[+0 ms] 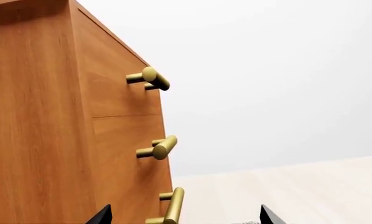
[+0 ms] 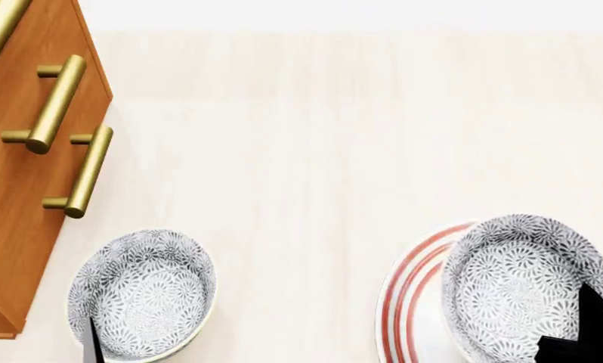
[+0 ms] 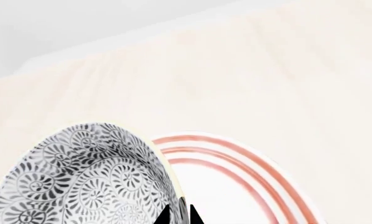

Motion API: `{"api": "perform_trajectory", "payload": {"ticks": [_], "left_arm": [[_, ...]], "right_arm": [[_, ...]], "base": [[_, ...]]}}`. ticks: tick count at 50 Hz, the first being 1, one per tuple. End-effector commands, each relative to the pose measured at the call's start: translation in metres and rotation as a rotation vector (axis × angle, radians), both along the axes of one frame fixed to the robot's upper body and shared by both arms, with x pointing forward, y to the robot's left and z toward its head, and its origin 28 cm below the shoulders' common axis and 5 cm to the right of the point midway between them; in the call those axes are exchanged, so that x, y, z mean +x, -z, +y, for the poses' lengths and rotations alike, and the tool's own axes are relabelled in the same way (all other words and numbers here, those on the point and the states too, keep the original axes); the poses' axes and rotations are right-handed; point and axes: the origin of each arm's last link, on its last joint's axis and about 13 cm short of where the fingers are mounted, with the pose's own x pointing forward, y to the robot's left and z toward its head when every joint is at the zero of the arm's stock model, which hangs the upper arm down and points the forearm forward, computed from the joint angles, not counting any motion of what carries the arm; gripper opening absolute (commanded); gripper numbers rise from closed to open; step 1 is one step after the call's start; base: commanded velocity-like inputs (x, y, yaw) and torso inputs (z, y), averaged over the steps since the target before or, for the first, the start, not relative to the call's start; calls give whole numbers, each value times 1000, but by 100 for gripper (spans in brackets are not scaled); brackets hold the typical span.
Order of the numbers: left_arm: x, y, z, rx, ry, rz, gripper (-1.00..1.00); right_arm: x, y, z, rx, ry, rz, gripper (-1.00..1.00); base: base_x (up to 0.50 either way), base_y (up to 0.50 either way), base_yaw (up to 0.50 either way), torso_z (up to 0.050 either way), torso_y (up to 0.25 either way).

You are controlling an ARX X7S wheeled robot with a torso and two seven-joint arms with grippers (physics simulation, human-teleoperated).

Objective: Pick up the bowl and put it in the front on the plate.

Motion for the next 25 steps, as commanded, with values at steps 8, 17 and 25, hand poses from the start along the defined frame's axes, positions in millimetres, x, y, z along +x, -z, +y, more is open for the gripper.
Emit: {"api": "perform_trajectory", "payload": {"ticks": [8, 17, 25], "left_arm": [[0, 0, -1, 8, 6, 1, 100], [0, 1, -1, 8, 8, 2, 100], [0, 0, -1, 9, 10, 2, 100]], "right_arm": [[11, 2, 1, -11, -8, -36, -100], [12, 8, 4, -12, -28, -19, -100], [15, 12, 3, -13, -26, -9, -100]], "base": [[0, 0, 0, 0, 0], [0, 0, 0, 0, 1], [0, 0, 0, 2, 0]]}}
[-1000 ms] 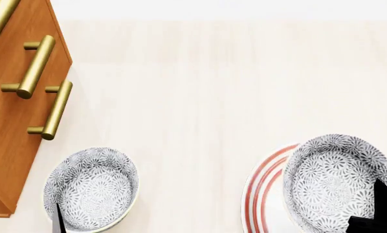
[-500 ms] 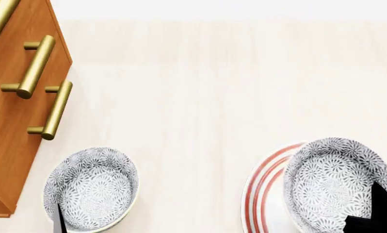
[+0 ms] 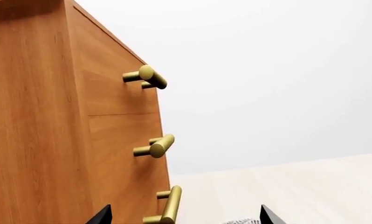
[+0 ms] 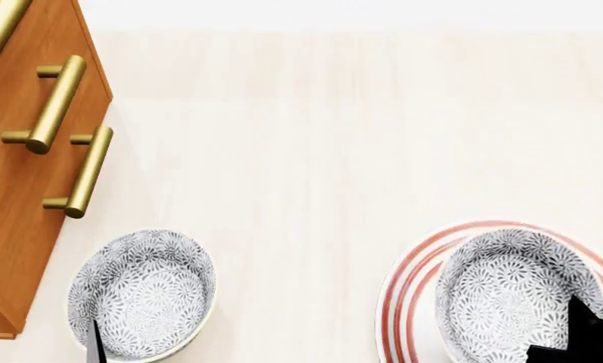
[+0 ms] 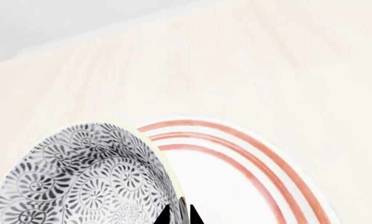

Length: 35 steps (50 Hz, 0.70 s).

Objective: Pick up the bowl and put it in the front on the plate.

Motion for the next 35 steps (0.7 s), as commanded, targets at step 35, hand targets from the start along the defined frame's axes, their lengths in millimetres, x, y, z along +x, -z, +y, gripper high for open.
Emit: {"api": "perform_trajectory", "payload": {"ticks": [35], "left_arm": [[3, -2, 1, -3, -13, 7, 100]], "right_arm": [[17, 19, 1, -9, -14, 21, -100]], "base": [[1, 0, 1, 0, 0]]}}
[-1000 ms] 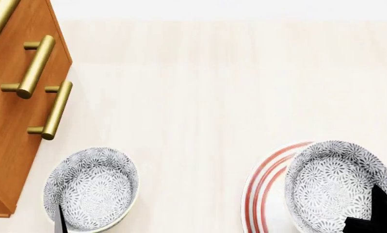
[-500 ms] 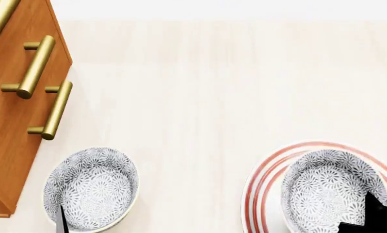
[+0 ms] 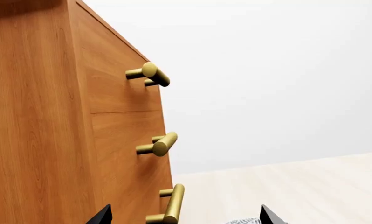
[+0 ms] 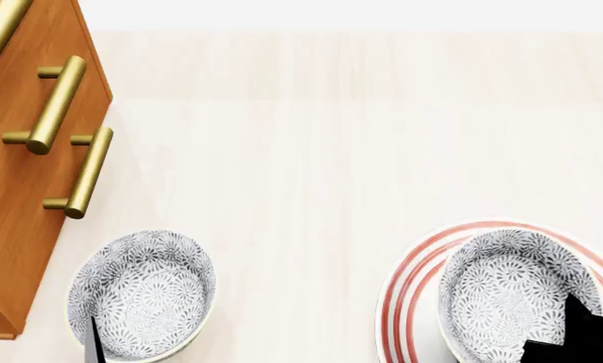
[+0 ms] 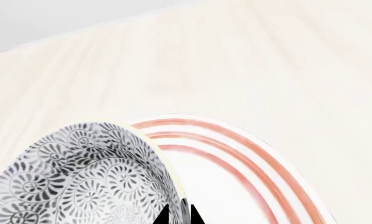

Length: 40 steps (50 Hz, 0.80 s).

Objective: Pick up the bowl and put it in the front on the plate.

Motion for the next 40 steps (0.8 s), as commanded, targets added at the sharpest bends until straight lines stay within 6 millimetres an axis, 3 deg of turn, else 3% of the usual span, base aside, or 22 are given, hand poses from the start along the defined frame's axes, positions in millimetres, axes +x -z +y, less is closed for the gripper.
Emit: {"api": "perform_trajectory", "payload": {"ticks": [1, 23, 35, 40], "left_arm": [[1, -1, 0, 3, -2, -2, 100], [-1, 0, -1, 4, 8, 0, 100], [0, -1, -3, 5, 8, 6, 100], [2, -2, -2, 3, -4, 3, 100]], "right_arm": [[2, 3, 3, 2, -27, 11, 100], [-34, -55, -12, -106, 19, -22, 100], [-44, -77, -21, -64, 69, -187, 100], [-45, -76, -21, -45, 69, -234, 100]], "base": [[0, 0, 3, 0, 0], [0, 0, 0, 0, 0], [0, 0, 0, 0, 0], [0, 0, 0, 0, 0]]}}
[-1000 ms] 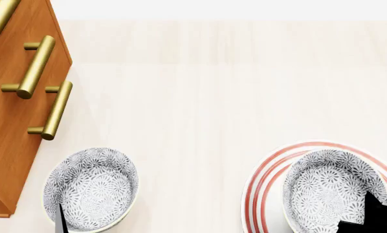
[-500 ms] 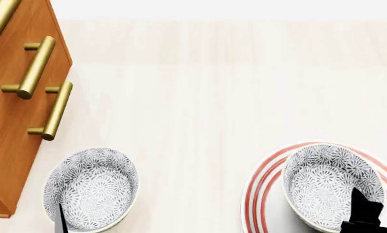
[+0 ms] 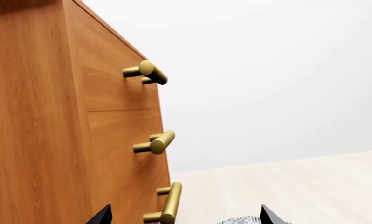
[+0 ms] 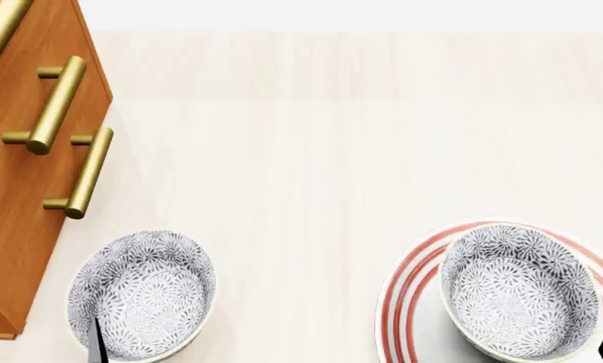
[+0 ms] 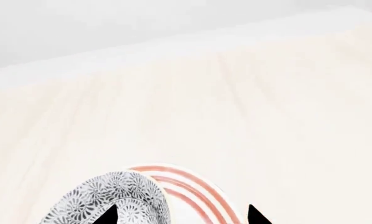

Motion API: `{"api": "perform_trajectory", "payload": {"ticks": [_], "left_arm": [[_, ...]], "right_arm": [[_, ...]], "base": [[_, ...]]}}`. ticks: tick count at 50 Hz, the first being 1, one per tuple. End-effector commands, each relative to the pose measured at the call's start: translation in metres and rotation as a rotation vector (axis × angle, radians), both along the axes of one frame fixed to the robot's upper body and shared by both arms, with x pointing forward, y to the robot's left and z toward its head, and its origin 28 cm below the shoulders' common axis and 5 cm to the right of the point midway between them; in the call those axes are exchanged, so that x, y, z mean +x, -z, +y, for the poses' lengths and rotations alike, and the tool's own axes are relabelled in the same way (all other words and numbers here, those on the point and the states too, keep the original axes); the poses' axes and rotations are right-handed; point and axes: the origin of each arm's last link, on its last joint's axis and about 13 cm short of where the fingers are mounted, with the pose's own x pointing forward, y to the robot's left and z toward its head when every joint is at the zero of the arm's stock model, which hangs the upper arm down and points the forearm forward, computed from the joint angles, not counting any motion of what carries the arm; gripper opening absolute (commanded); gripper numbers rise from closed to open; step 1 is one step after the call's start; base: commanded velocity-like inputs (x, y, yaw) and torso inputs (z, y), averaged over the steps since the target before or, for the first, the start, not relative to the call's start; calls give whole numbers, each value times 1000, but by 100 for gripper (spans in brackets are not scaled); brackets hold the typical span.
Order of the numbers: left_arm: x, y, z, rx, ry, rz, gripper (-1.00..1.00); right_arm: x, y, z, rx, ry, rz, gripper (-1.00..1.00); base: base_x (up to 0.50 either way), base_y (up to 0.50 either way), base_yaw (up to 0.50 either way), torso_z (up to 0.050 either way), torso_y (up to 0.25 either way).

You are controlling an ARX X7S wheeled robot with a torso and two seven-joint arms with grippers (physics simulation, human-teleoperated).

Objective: Pick up the bowl and put it in the front on the plate.

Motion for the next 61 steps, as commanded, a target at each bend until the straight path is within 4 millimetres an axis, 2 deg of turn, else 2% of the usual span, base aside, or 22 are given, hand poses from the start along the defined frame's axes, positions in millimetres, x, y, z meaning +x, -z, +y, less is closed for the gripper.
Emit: {"api": "perform_trajectory", "payload": {"ticks": [1, 4, 9, 15, 18, 20, 22, 24, 25, 26, 32, 40, 44, 57, 61], "left_arm": [[3, -2, 0, 3, -10, -6, 100], [3, -3, 0, 2, -15, -6, 100], [4, -4, 0, 2, -20, -5, 100], [5, -4, 0, 0, -23, -4, 100], [5, -4, 0, 0, -24, -5, 100], [5, -3, 0, 0, -23, -3, 100], [5, -3, 0, 1, -23, -3, 100], [5, -3, 0, 1, -23, -2, 100], [5, -3, 0, 1, -23, -2, 100], [5, -3, 0, 1, -24, -3, 100], [4, -8, 1, -10, -29, -19, 100], [9, -13, 6, -23, -59, -40, 100], [10, -15, 7, -27, -68, -45, 100], [8, -19, 12, -40, -99, -86, 100], [6, -20, 16, -54, -115, -121, 100]], "right_arm": [[-5, -12, -2, 16, -5, -144, 100], [-5, -11, -4, 12, 8, -203, 100], [-10, -14, -5, -20, 99, -405, 100], [-14, -20, -6, 51, 187, -540, 100], [-5, -26, -7, 99, 248, -578, 100], [2, -9, -1, 110, 268, -586, 100], [-5, 1, 4, 144, 280, -589, 100], [-16, 10, -1, 129, 341, -586, 100], [-20, 7, -6, 116, 368, -598, 100], [-16, -3, -7, 129, 385, -677, 100], [-20, 0, 5, 139, 418, -813, 100], [-28, 11, 20, -12, 469, -1008, 100], [-30, 15, 23, -45, 480, -1031, 100], [-28, 55, 52, -156, 351, -1042, 100], [-28, 58, 57, -170, 329, -1056, 100]], "base": [[0, 0, 0, 0, 0], [0, 0, 0, 0, 0], [0, 0, 0, 0, 0], [0, 0, 0, 0, 0], [0, 0, 0, 0, 0], [0, 0, 0, 0, 0], [0, 0, 0, 0, 0], [0, 0, 0, 0, 0], [0, 0, 0, 0, 0], [0, 0, 0, 0, 0], [0, 0, 0, 0, 0], [0, 0, 0, 0, 0], [0, 0, 0, 0, 0], [0, 0, 0, 0, 0], [0, 0, 0, 0, 0]]}}
